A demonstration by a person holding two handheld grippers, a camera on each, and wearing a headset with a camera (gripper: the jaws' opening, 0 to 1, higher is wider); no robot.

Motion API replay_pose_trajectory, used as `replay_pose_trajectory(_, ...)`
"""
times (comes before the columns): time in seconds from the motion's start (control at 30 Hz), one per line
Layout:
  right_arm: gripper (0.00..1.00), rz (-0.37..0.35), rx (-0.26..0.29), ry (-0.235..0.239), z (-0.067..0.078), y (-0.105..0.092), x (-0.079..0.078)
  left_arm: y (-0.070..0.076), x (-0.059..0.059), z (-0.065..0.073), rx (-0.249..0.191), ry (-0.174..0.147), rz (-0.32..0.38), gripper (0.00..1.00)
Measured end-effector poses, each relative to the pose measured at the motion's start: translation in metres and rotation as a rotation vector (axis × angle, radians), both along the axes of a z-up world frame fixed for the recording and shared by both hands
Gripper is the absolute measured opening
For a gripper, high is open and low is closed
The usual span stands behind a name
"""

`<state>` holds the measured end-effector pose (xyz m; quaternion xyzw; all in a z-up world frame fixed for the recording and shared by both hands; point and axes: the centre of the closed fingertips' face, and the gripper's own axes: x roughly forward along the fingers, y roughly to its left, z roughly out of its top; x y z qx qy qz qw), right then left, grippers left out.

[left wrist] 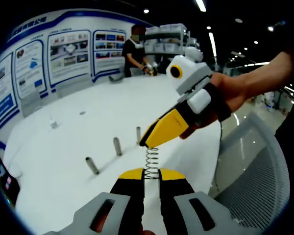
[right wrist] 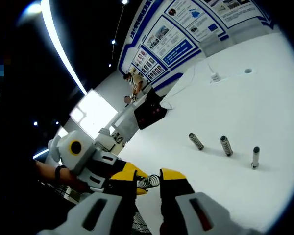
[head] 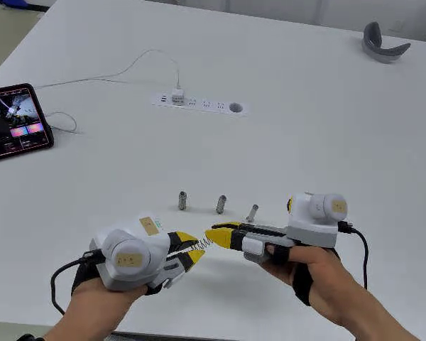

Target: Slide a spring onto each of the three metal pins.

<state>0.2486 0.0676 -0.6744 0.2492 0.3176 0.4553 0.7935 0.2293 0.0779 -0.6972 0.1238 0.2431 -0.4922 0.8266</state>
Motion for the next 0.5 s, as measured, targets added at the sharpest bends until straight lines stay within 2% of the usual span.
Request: replay_pose_trajectory(0.5,0.17,0.022,-0.009,-0.013,0.0034,-0.0011,-0.0024,-0.0021,-0.0011,0.0014,0.007,-0.015,-0.029,0.10)
